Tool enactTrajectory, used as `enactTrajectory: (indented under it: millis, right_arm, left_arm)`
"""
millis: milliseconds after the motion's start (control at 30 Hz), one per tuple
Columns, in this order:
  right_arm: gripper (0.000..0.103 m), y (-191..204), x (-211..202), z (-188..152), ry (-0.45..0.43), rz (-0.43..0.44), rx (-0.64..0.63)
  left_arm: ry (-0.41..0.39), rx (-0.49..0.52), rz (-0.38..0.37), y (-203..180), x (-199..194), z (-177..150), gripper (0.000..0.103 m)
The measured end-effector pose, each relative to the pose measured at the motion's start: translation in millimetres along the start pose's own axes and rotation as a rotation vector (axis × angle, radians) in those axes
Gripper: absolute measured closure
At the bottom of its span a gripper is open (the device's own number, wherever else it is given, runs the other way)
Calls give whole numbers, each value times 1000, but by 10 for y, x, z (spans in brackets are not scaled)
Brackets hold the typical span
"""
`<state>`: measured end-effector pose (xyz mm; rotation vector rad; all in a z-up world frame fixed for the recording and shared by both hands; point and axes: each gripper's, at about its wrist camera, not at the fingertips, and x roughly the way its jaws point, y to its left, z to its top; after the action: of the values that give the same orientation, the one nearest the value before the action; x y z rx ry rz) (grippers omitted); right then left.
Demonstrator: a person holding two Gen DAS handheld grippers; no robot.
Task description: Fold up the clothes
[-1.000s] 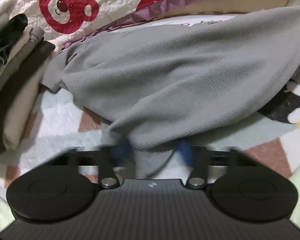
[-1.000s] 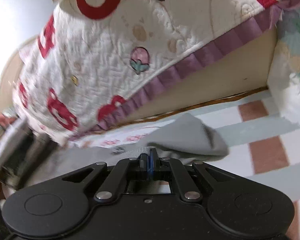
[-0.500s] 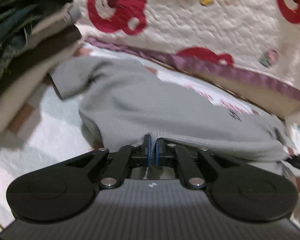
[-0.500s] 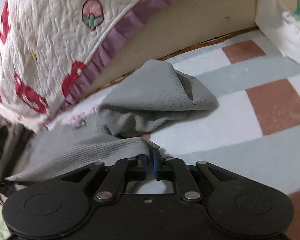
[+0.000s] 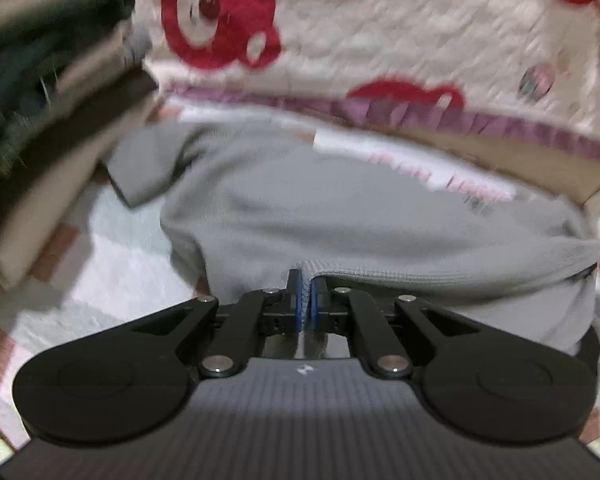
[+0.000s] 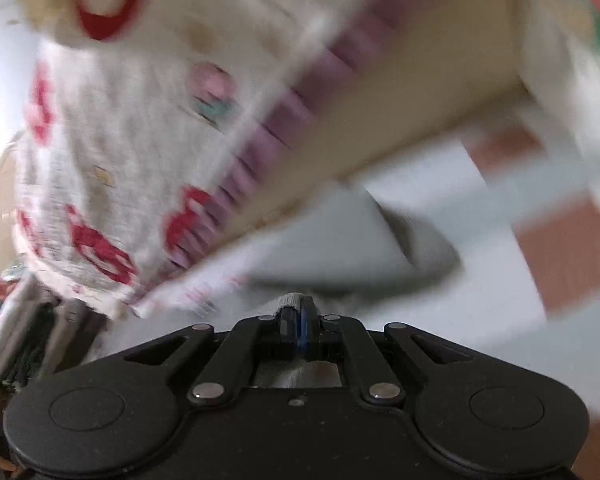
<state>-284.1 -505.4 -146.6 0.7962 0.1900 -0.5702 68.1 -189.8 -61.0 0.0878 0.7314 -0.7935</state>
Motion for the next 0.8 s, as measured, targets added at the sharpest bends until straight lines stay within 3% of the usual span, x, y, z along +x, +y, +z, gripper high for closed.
enactTrajectory:
  millis: [133, 267, 367, 467, 533, 600, 667, 733, 800]
  right_arm:
    - [99, 567, -575, 210, -99, 74, -155]
    - [99, 1061, -1298, 198, -146, 129, -200]
    - [99, 1540, -1911, 61, -124, 152, -254]
    - [100, 1699, -2237, -305, 3, 66, -247]
    - [100, 1624, -2172, -640, 122, -56, -216]
    - [100, 1473, -1897, -904, 223, -161, -204]
    - [100, 1326, -1542, -1042, 335, -247, -218]
    - [99, 1268, -1215, -1062, 427, -300, -261]
    - [97, 1229, -976, -1034, 477, -298, -303]
  left_arm:
    - [-113, -8, -16, -71, -599, 71, 100]
    - [-213, -15, 2, -31, -1275, 35, 100]
    - [-276, -32, 33, 63, -1873, -118, 100]
    - [-284, -71, 87, 243, -2220, -445, 100]
    - [-214, -120, 87, 385, -2146, -706, 100]
    - [-116, -168, 75, 530, -1868, -910, 100]
    - [-60, -156, 65, 663, -1501, -955, 100]
    - [-16, -112, 79, 770, -1137, -872, 100]
    - [45, -108, 77, 856, -822, -808, 99]
